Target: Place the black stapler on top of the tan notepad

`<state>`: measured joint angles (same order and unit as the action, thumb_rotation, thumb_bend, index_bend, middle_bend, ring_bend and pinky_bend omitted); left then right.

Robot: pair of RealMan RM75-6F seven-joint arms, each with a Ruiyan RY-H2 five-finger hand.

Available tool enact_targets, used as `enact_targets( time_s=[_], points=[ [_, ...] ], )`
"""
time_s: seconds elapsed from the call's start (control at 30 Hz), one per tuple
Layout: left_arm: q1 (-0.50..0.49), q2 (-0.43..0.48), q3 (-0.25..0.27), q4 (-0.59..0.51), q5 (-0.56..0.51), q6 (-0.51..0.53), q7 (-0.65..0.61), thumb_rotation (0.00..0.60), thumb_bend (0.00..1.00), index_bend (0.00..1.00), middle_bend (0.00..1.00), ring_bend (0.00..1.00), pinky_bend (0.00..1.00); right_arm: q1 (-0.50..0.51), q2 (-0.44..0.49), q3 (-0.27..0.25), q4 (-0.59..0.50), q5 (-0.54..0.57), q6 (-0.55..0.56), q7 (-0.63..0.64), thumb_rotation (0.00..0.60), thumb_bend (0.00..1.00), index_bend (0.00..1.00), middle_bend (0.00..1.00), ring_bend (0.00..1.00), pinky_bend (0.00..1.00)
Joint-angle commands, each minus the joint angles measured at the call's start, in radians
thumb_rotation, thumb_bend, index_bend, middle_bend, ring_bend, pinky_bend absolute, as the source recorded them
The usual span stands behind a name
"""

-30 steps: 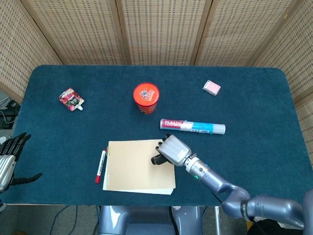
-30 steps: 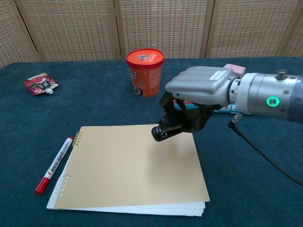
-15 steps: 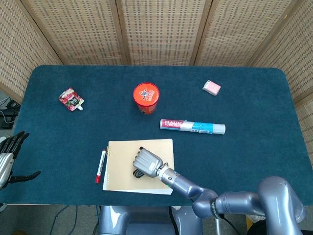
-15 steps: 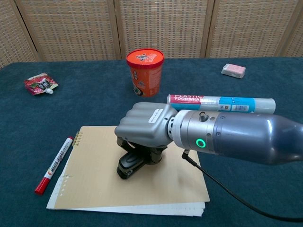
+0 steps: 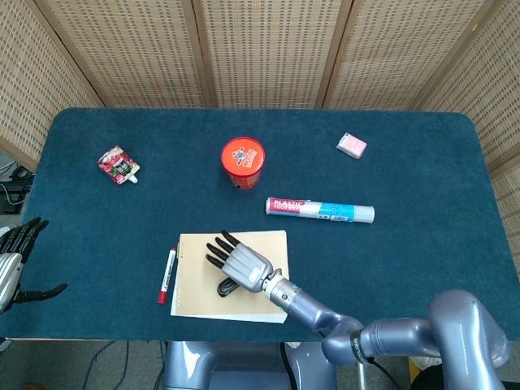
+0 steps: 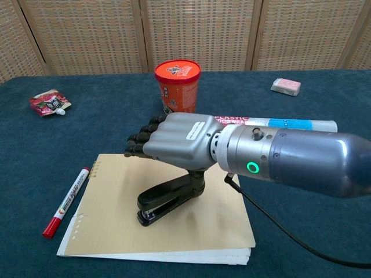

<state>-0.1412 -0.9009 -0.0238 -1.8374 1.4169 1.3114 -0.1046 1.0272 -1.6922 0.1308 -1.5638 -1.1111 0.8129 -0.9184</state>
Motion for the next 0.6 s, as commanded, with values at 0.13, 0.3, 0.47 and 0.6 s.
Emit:
enact_targets(
  time_s=[0.13, 0.3, 0.47, 0.6],
  points=[
    [0.004, 0.005, 0.004, -0.004, 0.015, 0.011, -0.010, 0.600, 0.00, 0.00, 0.00, 0.00, 0.00, -0.069, 0.192, -0.034, -0.119, -0.141, 0.135, 0.030, 0.600, 0.00, 0.01, 0.06, 0.04, 0.01],
    [0.013, 0.011, 0.011, -0.009, 0.040, 0.030, -0.020, 0.600, 0.00, 0.00, 0.00, 0.00, 0.00, -0.190, 0.379, -0.088, -0.131, -0.318, 0.308, 0.216, 0.600, 0.00, 0.00, 0.01, 0.01, 0.00],
    [0.019, 0.012, 0.022, -0.015, 0.069, 0.042, -0.017, 0.600, 0.00, 0.00, 0.00, 0.00, 0.00, -0.367, 0.485, -0.133, -0.036, -0.381, 0.529, 0.498, 0.600, 0.00, 0.00, 0.00, 0.00, 0.00],
    [0.027, 0.010, 0.027, -0.015, 0.086, 0.060, -0.013, 0.600, 0.00, 0.00, 0.00, 0.00, 0.00, -0.485, 0.523, -0.152, 0.018, -0.335, 0.621, 0.629, 0.600, 0.00, 0.00, 0.00, 0.00, 0.00]
  ],
)
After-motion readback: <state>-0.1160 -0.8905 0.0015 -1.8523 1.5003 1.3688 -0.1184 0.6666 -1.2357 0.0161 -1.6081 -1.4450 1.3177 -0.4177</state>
